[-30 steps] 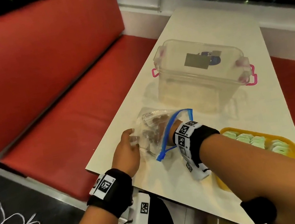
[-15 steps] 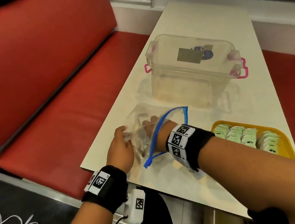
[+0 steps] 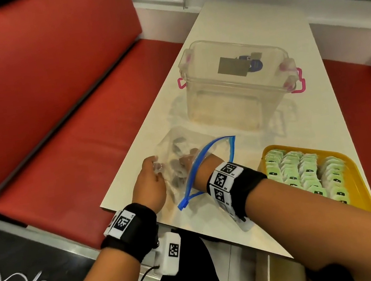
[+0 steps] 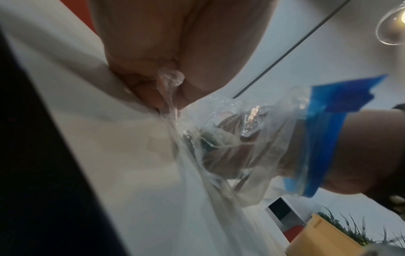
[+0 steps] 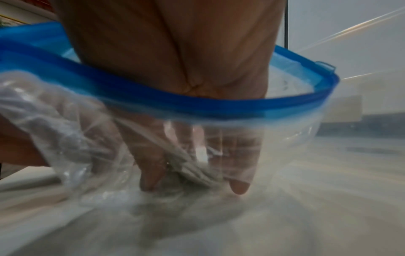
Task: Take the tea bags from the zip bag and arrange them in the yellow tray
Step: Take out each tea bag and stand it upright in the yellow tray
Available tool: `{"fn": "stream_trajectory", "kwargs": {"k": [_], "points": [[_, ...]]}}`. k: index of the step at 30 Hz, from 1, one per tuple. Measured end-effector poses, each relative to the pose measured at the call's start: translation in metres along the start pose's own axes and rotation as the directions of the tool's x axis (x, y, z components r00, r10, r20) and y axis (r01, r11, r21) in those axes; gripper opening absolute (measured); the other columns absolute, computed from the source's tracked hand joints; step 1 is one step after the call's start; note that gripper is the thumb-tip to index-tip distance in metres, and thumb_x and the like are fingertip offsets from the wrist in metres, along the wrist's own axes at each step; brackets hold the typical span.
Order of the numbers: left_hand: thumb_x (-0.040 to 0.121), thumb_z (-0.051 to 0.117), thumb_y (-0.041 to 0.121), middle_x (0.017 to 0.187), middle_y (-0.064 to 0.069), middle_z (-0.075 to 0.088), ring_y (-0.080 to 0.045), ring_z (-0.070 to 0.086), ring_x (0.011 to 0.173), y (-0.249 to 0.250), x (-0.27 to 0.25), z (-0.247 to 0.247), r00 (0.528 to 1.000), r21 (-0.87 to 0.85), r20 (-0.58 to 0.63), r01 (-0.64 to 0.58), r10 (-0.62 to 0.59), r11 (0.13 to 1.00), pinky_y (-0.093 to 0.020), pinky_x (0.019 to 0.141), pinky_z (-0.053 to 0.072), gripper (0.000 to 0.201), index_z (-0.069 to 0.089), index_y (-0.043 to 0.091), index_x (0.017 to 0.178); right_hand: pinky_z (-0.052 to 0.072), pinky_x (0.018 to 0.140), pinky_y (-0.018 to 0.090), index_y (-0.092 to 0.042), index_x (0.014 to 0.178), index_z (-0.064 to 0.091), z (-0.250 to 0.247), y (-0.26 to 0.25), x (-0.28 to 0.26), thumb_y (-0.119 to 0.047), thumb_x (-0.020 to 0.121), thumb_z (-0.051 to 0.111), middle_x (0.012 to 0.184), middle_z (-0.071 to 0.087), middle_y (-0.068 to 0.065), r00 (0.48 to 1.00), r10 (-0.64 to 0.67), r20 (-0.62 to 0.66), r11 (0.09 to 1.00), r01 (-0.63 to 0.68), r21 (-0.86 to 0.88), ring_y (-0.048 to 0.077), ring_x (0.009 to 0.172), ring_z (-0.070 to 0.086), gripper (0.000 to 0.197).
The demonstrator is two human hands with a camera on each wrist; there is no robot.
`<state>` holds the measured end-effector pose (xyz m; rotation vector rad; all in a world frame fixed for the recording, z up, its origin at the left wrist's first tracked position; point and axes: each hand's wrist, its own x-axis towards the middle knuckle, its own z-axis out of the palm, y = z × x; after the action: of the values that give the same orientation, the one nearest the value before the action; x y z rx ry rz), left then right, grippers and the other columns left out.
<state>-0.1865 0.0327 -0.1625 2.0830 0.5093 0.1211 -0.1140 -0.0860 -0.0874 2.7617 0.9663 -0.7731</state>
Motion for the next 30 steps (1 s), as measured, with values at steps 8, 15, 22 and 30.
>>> {"fn": "stream_trajectory", "kwargs": {"k": [8, 15, 22, 30], "points": [[0.095, 0.038, -0.001, 0.125, -0.010, 0.058, -0.026, 0.059, 0.108, 0.003, -0.001, -0.001, 1.000, -0.008, -0.014, 0.019, -0.019, 1.000, -0.030, 0.090, 0.044, 0.042, 0.039, 0.011, 0.136, 0.043, 0.061, 0.029, -0.010, 0.085, 0.057, -0.003, 0.013, 0.001, -0.017, 0.095, 0.050, 0.086, 0.058, 0.008, 0.997, 0.071, -0.027, 0.996, -0.070, 0.061, 0.024, 0.073, 0.054, 0.014], [0.094, 0.036, -0.003, 0.126, -0.010, 0.058, -0.030, 0.058, 0.107, 0.006, -0.001, 0.003, 0.997, -0.002, -0.054, 0.055, -0.055, 0.998, -0.032, 0.088, 0.042, 0.042, 0.040, 0.009, 0.134, 0.035, 0.058, 0.027, -0.004, 0.090, 0.067, -0.029, 0.037, -0.056, -0.007, 0.081, 0.063, 0.084, 0.061, 0.009, 0.956, 0.131, -0.264, 0.938, -0.033, 0.344, 0.022, 0.075, 0.051, 0.010], [0.095, 0.048, 0.011, 0.138, -0.012, 0.050, -0.033, 0.052, 0.118, 0.008, 0.000, -0.003, 0.994, 0.085, -0.093, 0.057, -0.049, 0.995, -0.042, 0.100, 0.039, 0.045, 0.039, 0.011, 0.139, 0.056, 0.050, 0.028, -0.010, 0.087, 0.061, -0.023, 0.082, -0.115, -0.014, 0.077, 0.076, 0.078, 0.063, 0.009, 0.900, 0.298, -0.318, 0.651, 0.052, 0.757, 0.020, 0.054, 0.065, 0.018], [0.096, 0.051, 0.019, 0.124, 0.004, 0.055, -0.020, 0.043, 0.118, 0.110, -0.043, -0.003, 0.862, 0.201, -0.149, -0.453, 0.485, 0.868, -0.028, 0.098, 0.031, 0.025, 0.057, 0.019, 0.121, 0.050, 0.046, 0.023, 0.001, 0.093, 0.061, 0.005, 0.115, -0.164, -0.010, 0.077, 0.078, 0.073, 0.068, 0.013, 0.855, 0.431, -0.289, 0.330, 0.149, 0.932, 0.015, 0.050, 0.066, 0.025]]}}
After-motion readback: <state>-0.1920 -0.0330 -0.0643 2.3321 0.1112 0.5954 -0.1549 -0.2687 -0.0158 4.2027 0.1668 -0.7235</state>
